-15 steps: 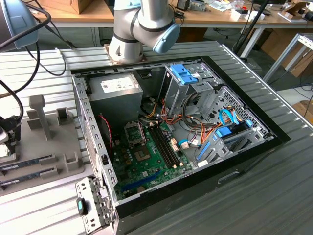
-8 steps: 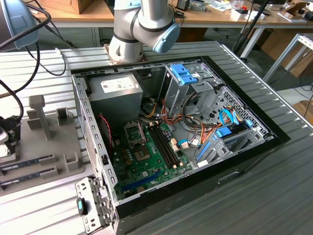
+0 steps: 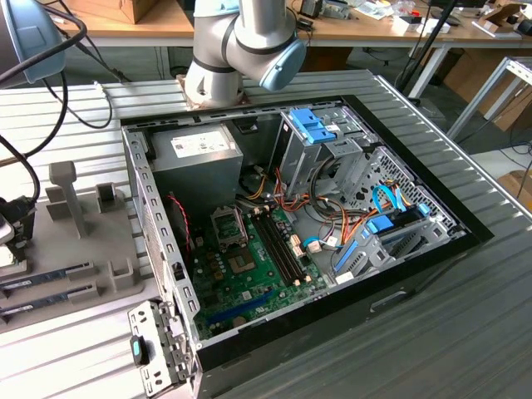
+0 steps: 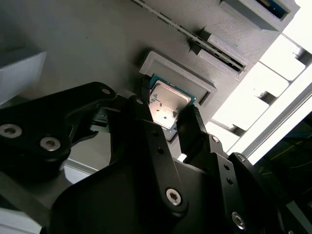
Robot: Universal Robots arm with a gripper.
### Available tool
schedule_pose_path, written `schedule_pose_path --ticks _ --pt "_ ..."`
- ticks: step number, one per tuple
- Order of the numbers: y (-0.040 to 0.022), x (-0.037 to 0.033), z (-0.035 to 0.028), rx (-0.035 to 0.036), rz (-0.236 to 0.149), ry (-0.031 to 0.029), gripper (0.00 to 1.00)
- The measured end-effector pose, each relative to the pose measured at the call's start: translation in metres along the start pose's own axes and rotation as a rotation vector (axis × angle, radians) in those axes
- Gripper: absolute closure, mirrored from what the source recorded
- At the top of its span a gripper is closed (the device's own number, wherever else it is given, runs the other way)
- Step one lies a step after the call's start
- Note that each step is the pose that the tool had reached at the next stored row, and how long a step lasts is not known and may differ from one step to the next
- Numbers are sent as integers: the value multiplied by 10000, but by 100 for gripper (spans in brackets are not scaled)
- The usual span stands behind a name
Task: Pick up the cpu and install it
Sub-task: 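Pick up the cpu and move it towards the insertion slot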
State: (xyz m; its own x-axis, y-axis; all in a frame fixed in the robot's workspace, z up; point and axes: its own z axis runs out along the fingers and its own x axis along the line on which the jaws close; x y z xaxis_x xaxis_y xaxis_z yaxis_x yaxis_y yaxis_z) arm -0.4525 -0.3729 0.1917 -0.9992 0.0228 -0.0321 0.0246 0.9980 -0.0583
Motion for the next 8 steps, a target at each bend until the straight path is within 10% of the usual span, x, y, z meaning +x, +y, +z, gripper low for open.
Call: schedule_pose_path --ticks 8 --pt "-3 -2 -57 1 4 1 53"
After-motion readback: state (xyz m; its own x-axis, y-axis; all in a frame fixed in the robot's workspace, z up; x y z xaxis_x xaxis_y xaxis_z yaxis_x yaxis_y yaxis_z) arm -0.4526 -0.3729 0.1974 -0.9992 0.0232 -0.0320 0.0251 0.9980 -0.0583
